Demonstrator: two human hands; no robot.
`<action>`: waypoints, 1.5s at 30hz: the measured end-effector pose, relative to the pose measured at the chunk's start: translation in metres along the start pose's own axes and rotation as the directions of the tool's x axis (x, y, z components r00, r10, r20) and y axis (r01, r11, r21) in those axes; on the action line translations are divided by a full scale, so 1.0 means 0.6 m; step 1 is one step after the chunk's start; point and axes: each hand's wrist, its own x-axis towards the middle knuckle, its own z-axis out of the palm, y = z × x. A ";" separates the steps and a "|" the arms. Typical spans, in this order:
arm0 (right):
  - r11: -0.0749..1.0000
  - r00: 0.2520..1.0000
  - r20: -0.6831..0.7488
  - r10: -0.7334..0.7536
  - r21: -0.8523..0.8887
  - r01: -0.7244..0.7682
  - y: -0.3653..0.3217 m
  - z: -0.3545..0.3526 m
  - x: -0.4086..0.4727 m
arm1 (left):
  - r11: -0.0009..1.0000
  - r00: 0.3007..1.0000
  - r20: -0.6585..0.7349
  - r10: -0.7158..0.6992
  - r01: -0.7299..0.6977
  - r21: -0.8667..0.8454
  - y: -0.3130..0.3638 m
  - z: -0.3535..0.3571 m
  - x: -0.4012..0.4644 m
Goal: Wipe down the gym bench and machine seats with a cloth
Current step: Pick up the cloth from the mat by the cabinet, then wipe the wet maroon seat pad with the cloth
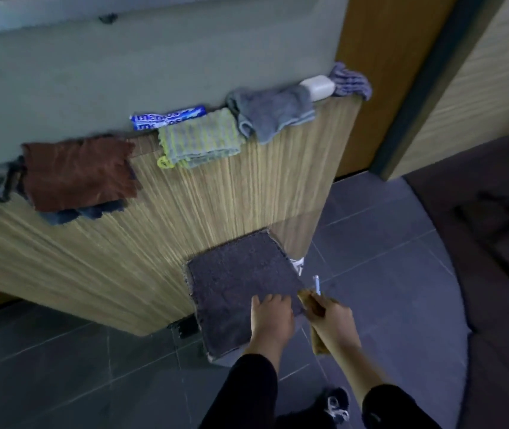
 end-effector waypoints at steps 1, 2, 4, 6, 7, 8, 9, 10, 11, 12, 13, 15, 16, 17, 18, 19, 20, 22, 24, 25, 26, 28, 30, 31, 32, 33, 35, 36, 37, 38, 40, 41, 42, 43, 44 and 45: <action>1.000 1.000 -0.020 0.017 -0.008 -0.017 0.011 -0.014 -0.006 | 1.000 1.000 0.007 0.027 -0.027 0.014 0.020 -0.005 0.002; 0.999 0.999 -0.034 0.036 0.003 -0.036 0.024 -0.029 -0.010 | 0.998 0.998 0.013 0.056 -0.056 0.030 0.039 -0.010 0.005; 0.997 0.996 -0.043 0.073 0.043 -0.071 0.055 -0.060 -0.021 | 0.993 0.994 0.021 0.105 -0.106 0.050 0.082 -0.018 0.011; 0.992 0.992 -0.053 0.112 0.067 -0.108 0.097 -0.096 -0.029 | 0.985 0.988 0.039 0.150 -0.153 0.084 0.131 -0.027 0.022; 0.989 0.989 -0.065 0.136 0.068 -0.132 0.121 -0.118 -0.034 | 0.976 0.982 0.053 0.181 -0.186 0.116 0.160 -0.032 0.027; 0.985 0.983 -0.085 0.162 0.076 -0.155 0.146 -0.141 -0.038 | 0.964 0.975 0.066 0.214 -0.222 0.149 0.191 -0.035 0.033; 0.979 0.976 -0.100 0.193 0.091 -0.184 0.170 -0.166 -0.043 | 0.951 0.966 0.079 0.246 -0.256 0.173 0.224 -0.039 0.039; 0.972 0.968 -0.120 0.222 0.110 -0.209 0.195 -0.190 -0.049 | 0.939 0.956 0.094 0.277 -0.290 0.187 0.259 -0.041 0.043; 0.964 0.958 -0.140 0.252 0.128 -0.235 0.220 -0.214 -0.056 | 0.926 0.946 0.108 0.307 -0.323 0.195 0.295 -0.045 0.047; 0.957 0.947 -0.161 0.277 0.140 -0.256 0.246 -0.235 -0.063 | 0.913 0.934 0.121 0.336 -0.355 0.202 0.332 -0.047 0.052; 0.949 0.936 -0.177 0.304 0.147 -0.280 0.271 -0.256 -0.070 | 0.897 0.921 0.136 0.365 -0.387 0.214 0.370 -0.047 0.055; 0.931 0.908 -0.222 0.354 0.170 -0.322 0.322 -0.292 -0.087 | 0.855 0.891 0.162 0.423 -0.452 0.254 0.445 -0.043 0.056; 0.922 0.890 -0.251 0.380 0.180 -0.343 0.345 -0.309 -0.098 | 0.831 0.876 0.174 0.450 -0.482 0.277 0.481 -0.039 0.055; 0.912 0.871 -0.277 0.405 0.191 -0.364 0.366 -0.325 -0.111 | 0.808 0.860 0.187 0.474 -0.510 0.295 0.516 -0.033 0.051; 0.903 0.852 -0.304 0.426 0.202 -0.379 0.385 -0.342 -0.126 | 0.786 0.844 0.197 0.499 -0.537 0.306 0.551 -0.025 0.047; 0.893 0.833 -0.327 0.447 0.212 -0.396 0.403 -0.359 -0.141 | 0.765 0.827 0.204 0.525 -0.563 0.312 0.585 -0.018 0.041; 0.885 0.814 -0.350 0.465 0.222 -0.410 0.421 -0.373 -0.156 | 0.744 0.809 0.209 0.550 -0.588 0.317 0.617 -0.010 0.034; 0.859 0.766 -0.388 0.512 0.264 -0.440 0.458 -0.396 -0.187 | 0.697 0.769 0.222 0.599 -0.637 0.329 0.678 0.008 0.015; 0.824 0.706 -0.425 0.566 0.318 -0.469 0.492 -0.411 -0.220 | 0.633 0.720 0.253 0.646 -0.690 0.350 0.734 0.026 -0.007; 0.801 0.672 -0.438 0.598 0.350 -0.485 0.509 -0.416 -0.236 | 0.596 0.694 0.273 0.666 -0.715 0.365 0.761 0.035 -0.019; 0.779 0.638 -0.448 0.627 0.385 -0.495 0.527 -0.421 -0.252 | 0.558 0.668 0.292 0.685 -0.738 0.379 0.787 0.044 -0.030; 0.733 0.570 -0.460 0.680 0.449 -0.511 0.561 -0.431 -0.282 | 0.487 0.613 0.329 0.719 -0.781 0.391 0.839 0.060 -0.048; 0.678 0.501 -0.458 0.734 0.515 -0.524 0.597 -0.441 -0.311 | 0.416 0.553 0.371 0.746 -0.822 0.390 0.891 0.078 -0.065; 0.650 0.467 -0.453 0.759 0.547 -0.527 0.615 -0.446 -0.324 | 0.380 0.524 0.392 0.756 -0.839 0.388 0.917 0.087 -0.073; 0.624 0.432 -0.450 0.782 0.573 -0.532 0.634 -0.452 -0.336 | 0.347 0.497 0.413 0.763 -0.854 0.387 0.944 0.097 -0.080; 0.597 0.396 -0.447 0.802 0.597 -0.536 0.653 -0.459 -0.348 | 0.316 0.471 0.431 0.770 -0.868 0.384 0.970 0.108 -0.087; 0.545 0.317 -0.445 0.838 0.647 -0.532 0.694 -0.475 -0.368 | 0.252 0.418 0.458 0.785 -0.890 0.379 1.023 0.133 -0.102; 0.520 0.280 -0.441 0.853 0.673 -0.526 0.716 -0.484 -0.376 | 0.217 0.389 0.470 0.792 -0.900 0.378 1.050 0.146 -0.110; 0.494 0.242 -0.435 0.867 0.697 -0.519 0.738 -0.493 -0.385 | 0.181 0.360 0.482 0.799 -0.908 0.377 1.078 0.159 -0.117; 0.470 0.206 -0.428 0.880 0.718 -0.514 0.763 -0.504 -0.392 | 0.144 0.328 0.494 0.805 -0.916 0.374 1.109 0.173 -0.123; 0.431 0.149 -0.416 0.897 0.749 -0.503 0.813 -0.528 -0.406 | 0.074 0.268 0.519 0.811 -0.928 0.365 1.175 0.196 -0.133; 0.416 0.123 -0.413 0.902 0.758 -0.503 0.843 -0.544 -0.415 | 0.036 0.236 0.530 0.815 -0.932 0.359 1.215 0.207 -0.139; 0.399 0.095 -0.410 0.907 0.765 -0.505 0.873 -0.561 -0.425 | 0.001 0.205 0.539 0.817 -0.935 0.354 1.256 0.219 -0.146; 0.381 0.071 -0.403 0.912 0.773 -0.507 0.896 -0.577 -0.436 | -0.027 0.185 0.549 0.815 -0.935 0.354 1.293 0.227 -0.154; 0.362 0.040 -0.397 0.917 0.785 -0.504 0.921 -0.595 -0.451 | -0.053 0.163 0.559 0.813 -0.936 0.348 1.332 0.236 -0.164; 0.342 0.006 -0.390 0.921 0.799 -0.495 0.942 -0.610 -0.466 | -0.080 0.137 0.565 0.814 -0.936 0.342 1.369 0.244 -0.175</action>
